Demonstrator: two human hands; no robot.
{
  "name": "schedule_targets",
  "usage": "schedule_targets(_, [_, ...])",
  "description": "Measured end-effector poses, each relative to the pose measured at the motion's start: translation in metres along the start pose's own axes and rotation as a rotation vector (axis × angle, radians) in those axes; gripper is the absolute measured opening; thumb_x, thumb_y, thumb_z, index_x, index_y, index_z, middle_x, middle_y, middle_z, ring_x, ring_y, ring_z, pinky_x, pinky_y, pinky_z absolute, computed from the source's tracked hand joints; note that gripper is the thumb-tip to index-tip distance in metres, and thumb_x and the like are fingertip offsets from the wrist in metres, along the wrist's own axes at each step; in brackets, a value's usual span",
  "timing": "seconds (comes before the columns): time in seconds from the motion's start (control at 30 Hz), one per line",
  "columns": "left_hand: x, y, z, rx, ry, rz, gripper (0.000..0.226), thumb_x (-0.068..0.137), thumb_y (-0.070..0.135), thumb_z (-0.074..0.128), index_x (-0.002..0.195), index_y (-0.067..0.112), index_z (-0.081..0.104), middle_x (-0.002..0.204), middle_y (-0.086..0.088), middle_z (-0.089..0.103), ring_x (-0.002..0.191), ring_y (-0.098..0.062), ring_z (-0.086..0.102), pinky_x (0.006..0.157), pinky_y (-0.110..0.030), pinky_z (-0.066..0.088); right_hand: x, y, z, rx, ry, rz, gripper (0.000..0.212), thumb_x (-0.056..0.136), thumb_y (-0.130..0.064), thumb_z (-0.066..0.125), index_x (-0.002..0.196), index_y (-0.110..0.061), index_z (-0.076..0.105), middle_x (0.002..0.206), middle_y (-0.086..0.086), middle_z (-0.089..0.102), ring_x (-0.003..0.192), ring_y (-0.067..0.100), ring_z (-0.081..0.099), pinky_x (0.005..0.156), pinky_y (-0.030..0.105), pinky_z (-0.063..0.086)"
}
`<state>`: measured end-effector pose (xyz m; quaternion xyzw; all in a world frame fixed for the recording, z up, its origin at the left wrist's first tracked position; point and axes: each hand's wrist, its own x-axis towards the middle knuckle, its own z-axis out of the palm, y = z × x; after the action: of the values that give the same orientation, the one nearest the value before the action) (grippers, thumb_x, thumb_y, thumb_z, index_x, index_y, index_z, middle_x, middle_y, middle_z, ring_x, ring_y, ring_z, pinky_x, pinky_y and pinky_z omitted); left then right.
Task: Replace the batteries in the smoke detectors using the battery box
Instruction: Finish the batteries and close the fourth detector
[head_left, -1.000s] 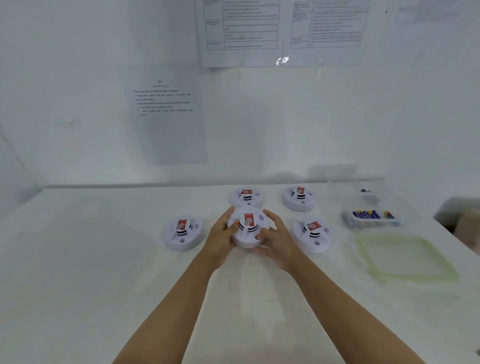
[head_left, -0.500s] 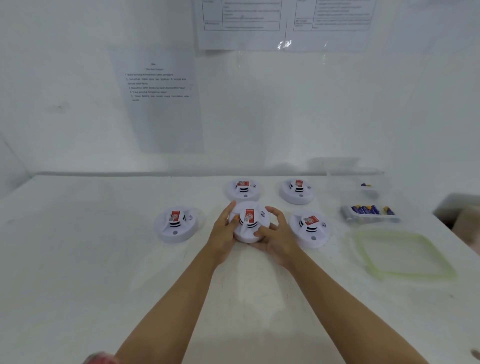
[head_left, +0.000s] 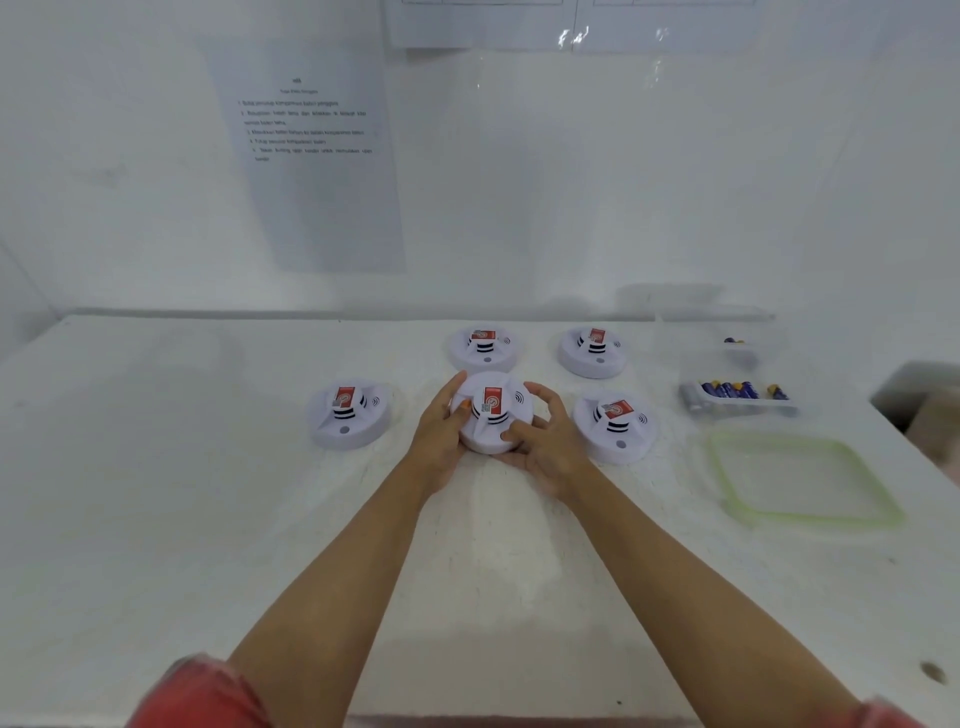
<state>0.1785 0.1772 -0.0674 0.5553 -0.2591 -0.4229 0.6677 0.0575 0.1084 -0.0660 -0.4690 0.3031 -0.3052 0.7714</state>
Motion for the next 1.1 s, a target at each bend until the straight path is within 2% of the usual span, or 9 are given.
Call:
schedule_targets(0.27, [-0.0022, 0.0009, 0.0014, 0.009, -0.022, 0.033, 0.045, 0.099, 0.007, 0.039, 0.142, 0.016, 0.033, 0.14, -0.008, 0.046, 0.126, -0.026, 0.047, 0.106, -0.041, 0.04, -0.0003, -0.0001, 0.0004, -0.001, 0.0, 0.004, 0.056, 0.083, 0.011, 0.05, 0.127, -0.023, 0.039, 0.104, 0.006, 0.06, 0.091, 0.022, 0.062, 0.063, 0.034, 0.059])
schedule_targets(0.4, [-0.0047, 0.0043, 0.0039, 0.013, -0.03, 0.048, 0.038, 0.099, 0.007, 0.038, 0.131, 0.027, 0.037, 0.129, -0.003, 0.05, 0.117, -0.02, 0.049, 0.102, -0.037, 0.041, 0.0002, -0.0005, 0.0007, 0.003, 0.003, 0.006, 0.056, 0.084, 0.011, 0.05, 0.126, -0.023, 0.039, 0.105, 0.007, 0.059, 0.092, 0.023, 0.061, 0.064, 0.035, 0.059])
schedule_targets(0.53, [-0.0042, 0.0045, 0.0035, 0.017, -0.03, 0.048, 0.043, 0.099, 0.007, 0.038, 0.14, 0.02, 0.034, 0.134, -0.004, 0.048, 0.122, -0.022, 0.048, 0.104, -0.038, 0.04, -0.0001, -0.0004, 0.0016, 0.004, 0.004, 0.005, 0.054, 0.084, 0.011, 0.049, 0.125, -0.023, 0.039, 0.104, 0.006, 0.06, 0.091, 0.022, 0.062, 0.065, 0.035, 0.059])
schedule_targets(0.63, [-0.0059, 0.0063, 0.0036, 0.013, -0.031, 0.052, 0.037, 0.099, 0.007, 0.038, 0.131, 0.028, 0.037, 0.128, -0.002, 0.05, 0.117, -0.02, 0.05, 0.099, -0.035, 0.042, -0.0005, -0.0003, 0.0023, -0.005, 0.01, 0.003, 0.054, 0.084, 0.011, 0.05, 0.124, -0.024, 0.04, 0.104, 0.006, 0.06, 0.092, 0.023, 0.062, 0.066, 0.036, 0.059])
schedule_targets(0.77, [-0.0033, 0.0035, 0.0025, 0.031, -0.015, 0.022, 0.045, 0.1, 0.007, 0.038, 0.143, 0.017, 0.032, 0.142, -0.007, 0.044, 0.127, -0.025, 0.045, 0.104, -0.038, 0.041, -0.0018, -0.0019, 0.0025, -0.004, 0.011, 0.002, 0.053, 0.085, 0.01, 0.05, 0.125, -0.023, 0.039, 0.103, 0.004, 0.06, 0.091, 0.021, 0.061, 0.063, 0.034, 0.059])
schedule_targets(0.97, [-0.0034, 0.0047, 0.0035, 0.035, -0.011, 0.024, 0.046, 0.099, 0.009, 0.039, 0.144, 0.016, 0.032, 0.14, -0.006, 0.045, 0.121, -0.022, 0.048, 0.102, -0.037, 0.042, -0.0029, -0.0021, 0.0039, -0.028, 0.022, -0.002, 0.054, 0.084, 0.01, 0.051, 0.125, -0.024, 0.039, 0.104, 0.004, 0.06, 0.092, 0.022, 0.061, 0.064, 0.034, 0.059])
schedule_targets(1.1, [0.001, 0.0027, 0.0017, 0.037, -0.006, 0.004, 0.047, 0.099, 0.009, 0.04, 0.145, 0.016, 0.031, 0.141, -0.007, 0.045, 0.127, -0.026, 0.046, 0.106, -0.042, 0.04, -0.0038, -0.0022, 0.0061, -0.048, 0.043, -0.005, 0.054, 0.083, 0.01, 0.051, 0.124, -0.024, 0.039, 0.105, 0.006, 0.059, 0.092, 0.022, 0.061, 0.065, 0.034, 0.058])
